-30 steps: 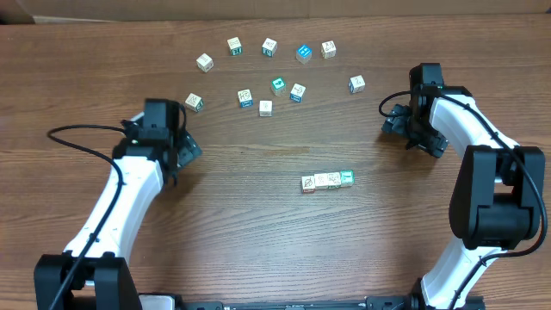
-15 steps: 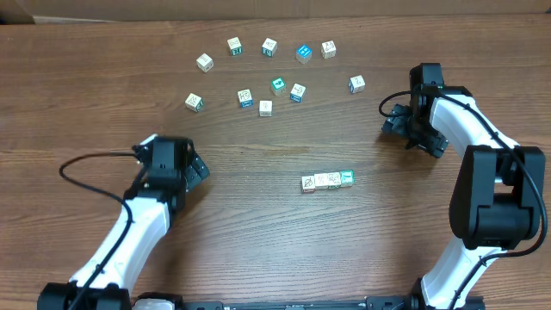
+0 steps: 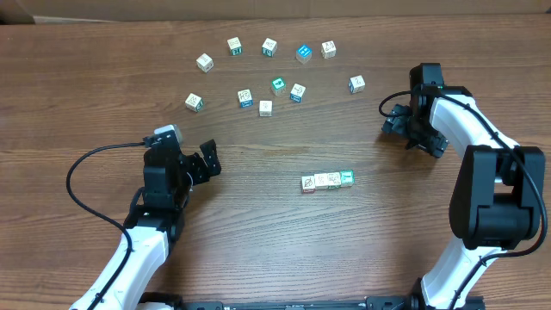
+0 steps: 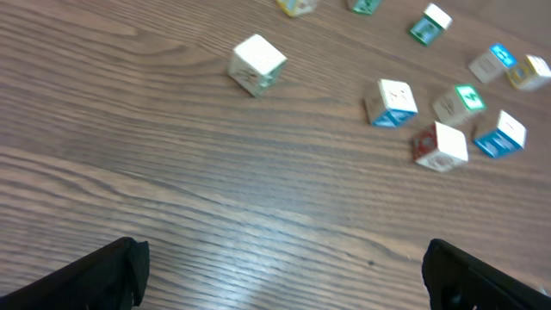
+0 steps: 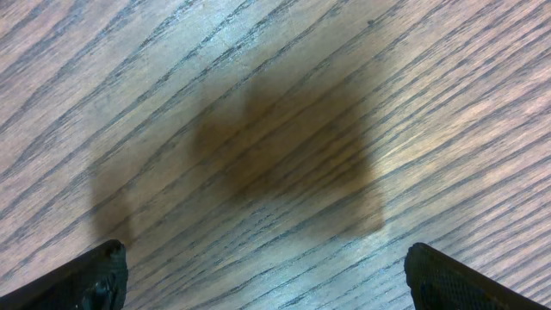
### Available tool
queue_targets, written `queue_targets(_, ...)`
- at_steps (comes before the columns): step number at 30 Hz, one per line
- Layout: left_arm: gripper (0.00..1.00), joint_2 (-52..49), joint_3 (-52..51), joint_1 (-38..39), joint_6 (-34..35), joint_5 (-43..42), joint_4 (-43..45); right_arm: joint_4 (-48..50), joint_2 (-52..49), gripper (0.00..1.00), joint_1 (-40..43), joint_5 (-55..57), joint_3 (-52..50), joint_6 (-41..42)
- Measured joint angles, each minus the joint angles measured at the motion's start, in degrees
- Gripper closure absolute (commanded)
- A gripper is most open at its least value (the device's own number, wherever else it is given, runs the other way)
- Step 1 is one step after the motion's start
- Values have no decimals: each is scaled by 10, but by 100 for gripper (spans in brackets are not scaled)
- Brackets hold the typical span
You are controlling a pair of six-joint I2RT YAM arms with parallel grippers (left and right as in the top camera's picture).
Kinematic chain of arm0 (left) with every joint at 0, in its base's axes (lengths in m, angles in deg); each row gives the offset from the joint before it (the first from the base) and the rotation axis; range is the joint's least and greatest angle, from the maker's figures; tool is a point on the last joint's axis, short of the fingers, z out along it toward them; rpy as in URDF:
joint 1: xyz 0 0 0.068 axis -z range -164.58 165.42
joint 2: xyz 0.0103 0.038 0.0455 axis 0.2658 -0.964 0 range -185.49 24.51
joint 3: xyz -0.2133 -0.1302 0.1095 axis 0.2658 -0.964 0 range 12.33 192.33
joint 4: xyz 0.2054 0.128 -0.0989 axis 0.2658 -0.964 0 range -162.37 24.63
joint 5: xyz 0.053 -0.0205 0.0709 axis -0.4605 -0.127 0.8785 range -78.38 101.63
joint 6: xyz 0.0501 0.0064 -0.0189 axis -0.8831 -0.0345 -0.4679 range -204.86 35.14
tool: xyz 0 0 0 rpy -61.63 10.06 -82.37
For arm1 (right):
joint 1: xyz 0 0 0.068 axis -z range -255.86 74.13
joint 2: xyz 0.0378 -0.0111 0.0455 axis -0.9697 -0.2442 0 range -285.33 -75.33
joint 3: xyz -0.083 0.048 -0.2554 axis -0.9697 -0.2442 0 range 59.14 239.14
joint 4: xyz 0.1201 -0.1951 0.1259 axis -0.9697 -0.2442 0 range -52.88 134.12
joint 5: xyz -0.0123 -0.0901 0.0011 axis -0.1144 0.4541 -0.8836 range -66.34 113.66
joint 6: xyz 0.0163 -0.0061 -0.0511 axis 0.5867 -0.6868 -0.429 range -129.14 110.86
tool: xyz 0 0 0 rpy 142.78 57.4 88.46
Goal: Form a horizontal line
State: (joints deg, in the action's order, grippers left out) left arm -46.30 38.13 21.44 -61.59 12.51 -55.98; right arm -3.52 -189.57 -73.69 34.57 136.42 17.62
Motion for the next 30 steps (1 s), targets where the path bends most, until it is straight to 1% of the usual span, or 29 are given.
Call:
queue_targets(9, 0, 7, -18, 0, -19, -25, 10, 0, 0, 0, 0, 0, 0, 0)
queue_targets(16, 0, 29, -81, 0, -23, -29, 80, 0, 0, 0, 0, 0, 0, 0)
queue_targets(24, 0, 99, -148, 0, -23, -29, 120, 0, 0, 0, 0, 0, 0, 0)
queue_targets(30, 0, 169, -223, 0, -23, -29, 189, 0, 0, 0, 0, 0, 0, 0)
